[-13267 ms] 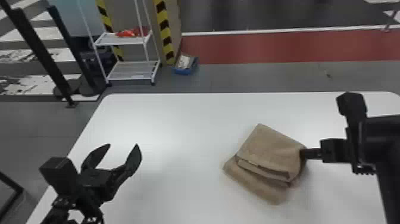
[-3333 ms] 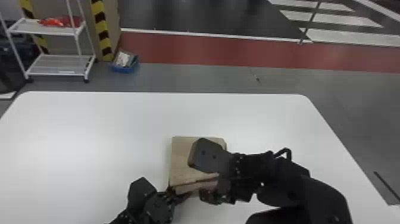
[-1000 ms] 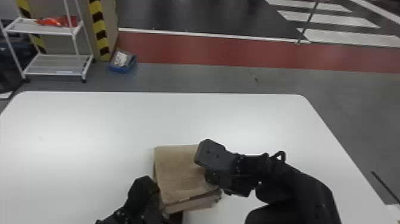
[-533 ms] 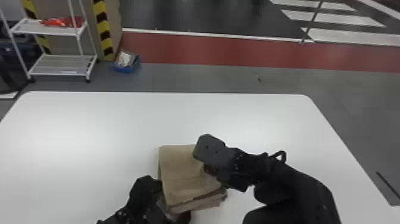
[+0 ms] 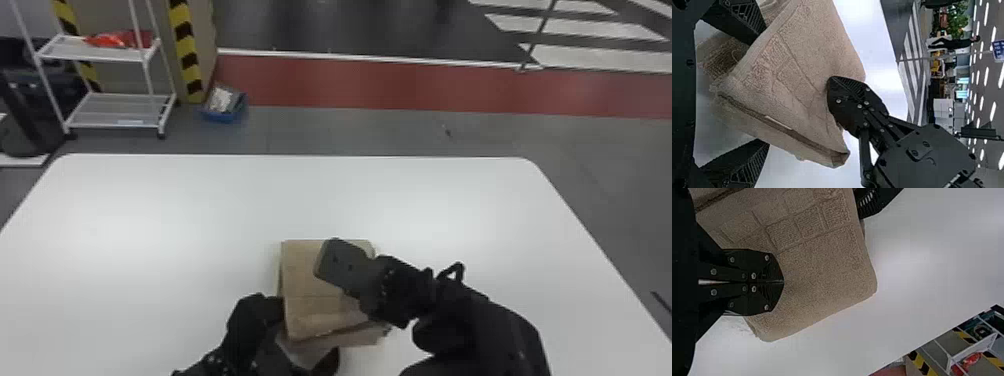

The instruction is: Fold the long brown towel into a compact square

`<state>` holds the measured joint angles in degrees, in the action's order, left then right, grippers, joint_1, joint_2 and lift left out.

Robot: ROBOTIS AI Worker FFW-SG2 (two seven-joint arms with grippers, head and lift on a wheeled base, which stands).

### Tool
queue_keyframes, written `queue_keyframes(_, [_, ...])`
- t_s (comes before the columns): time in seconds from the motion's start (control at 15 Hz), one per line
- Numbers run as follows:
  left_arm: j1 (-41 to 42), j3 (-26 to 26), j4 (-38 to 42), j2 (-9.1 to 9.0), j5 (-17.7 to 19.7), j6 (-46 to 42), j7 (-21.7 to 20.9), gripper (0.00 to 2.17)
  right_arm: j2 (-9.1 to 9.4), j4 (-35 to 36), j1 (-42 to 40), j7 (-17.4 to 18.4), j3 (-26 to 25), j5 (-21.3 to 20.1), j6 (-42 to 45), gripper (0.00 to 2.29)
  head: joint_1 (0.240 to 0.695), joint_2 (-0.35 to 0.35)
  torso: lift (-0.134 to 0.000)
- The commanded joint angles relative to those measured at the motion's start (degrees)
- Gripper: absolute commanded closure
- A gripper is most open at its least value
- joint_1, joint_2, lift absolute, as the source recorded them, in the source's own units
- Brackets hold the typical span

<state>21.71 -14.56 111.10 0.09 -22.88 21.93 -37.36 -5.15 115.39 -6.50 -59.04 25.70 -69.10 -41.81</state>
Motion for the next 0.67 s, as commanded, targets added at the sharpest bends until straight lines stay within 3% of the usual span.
queue_keyframes(0.0, [0.44,0.32,1.84,-0.24,0.29,0.71,-0.25,0.07,-0.04,-0.78,0.09,0.07,-0.04,-1.56,0.02,2.02,0.695,-0.115,-0.125])
queue_keyframes(0.33, [0.88,2.43,4.74,-0.24,1.26,2.11,-1.83,0.07,-0.04,-1.31,0.52,0.33,-0.39,-1.65,-0.34,2.02,0.695,-0.121,-0.125])
queue_keyframes(0.6, [1.14,7.44,6.15,-0.24,3.63,4.05,-4.12,0.07,0.05,-1.93,0.61,0.95,-0.48,-1.47,-0.16,2.02,0.695,-0.096,-0.125])
